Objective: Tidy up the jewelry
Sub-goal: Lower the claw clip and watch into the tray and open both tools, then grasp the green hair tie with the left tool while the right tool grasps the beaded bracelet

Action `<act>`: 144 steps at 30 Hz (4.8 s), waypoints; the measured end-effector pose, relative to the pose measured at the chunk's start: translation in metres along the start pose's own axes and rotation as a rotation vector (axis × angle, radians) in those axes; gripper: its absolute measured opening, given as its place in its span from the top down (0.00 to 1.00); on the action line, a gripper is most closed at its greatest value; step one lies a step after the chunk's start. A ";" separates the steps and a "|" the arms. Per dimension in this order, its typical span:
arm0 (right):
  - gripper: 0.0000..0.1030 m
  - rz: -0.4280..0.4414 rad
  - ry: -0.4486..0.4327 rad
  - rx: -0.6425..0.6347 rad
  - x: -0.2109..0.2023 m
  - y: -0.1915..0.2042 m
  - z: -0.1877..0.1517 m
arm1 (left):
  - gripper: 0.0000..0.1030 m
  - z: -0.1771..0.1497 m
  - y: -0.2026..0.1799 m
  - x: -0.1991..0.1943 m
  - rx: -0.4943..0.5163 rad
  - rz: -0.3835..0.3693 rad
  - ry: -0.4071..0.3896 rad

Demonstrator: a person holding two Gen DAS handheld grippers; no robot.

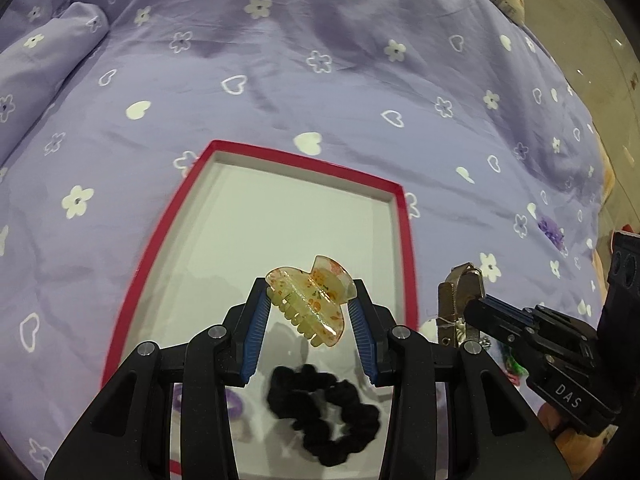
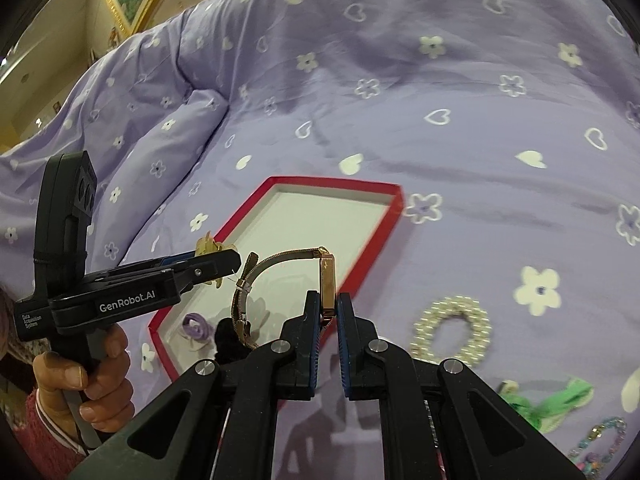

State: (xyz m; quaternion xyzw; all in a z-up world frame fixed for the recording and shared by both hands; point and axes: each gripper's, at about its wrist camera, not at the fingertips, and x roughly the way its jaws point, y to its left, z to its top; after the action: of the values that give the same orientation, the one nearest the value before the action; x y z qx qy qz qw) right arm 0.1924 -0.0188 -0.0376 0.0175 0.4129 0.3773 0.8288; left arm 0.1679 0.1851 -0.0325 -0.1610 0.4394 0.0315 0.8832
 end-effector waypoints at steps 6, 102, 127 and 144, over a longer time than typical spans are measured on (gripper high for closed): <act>0.93 0.005 0.032 -0.034 0.017 0.015 0.004 | 0.63 -0.004 0.017 0.004 -0.009 0.023 0.010; 0.64 -0.296 -0.075 0.254 -0.161 -0.137 -0.114 | 0.43 -0.074 -0.165 -0.006 0.255 -0.145 0.113; 0.93 -0.351 0.015 0.220 -0.106 -0.173 -0.095 | 0.92 -0.056 -0.263 0.083 0.490 -0.191 0.219; 0.93 -0.272 -0.134 0.171 -0.137 -0.126 -0.055 | 0.93 -0.039 -0.196 0.008 0.287 -0.226 0.067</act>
State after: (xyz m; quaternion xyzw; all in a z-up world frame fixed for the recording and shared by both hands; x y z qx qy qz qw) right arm 0.1802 -0.2123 -0.0249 0.0571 0.3857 0.2233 0.8934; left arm 0.1820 -0.0130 -0.0104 -0.0824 0.4478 -0.1363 0.8798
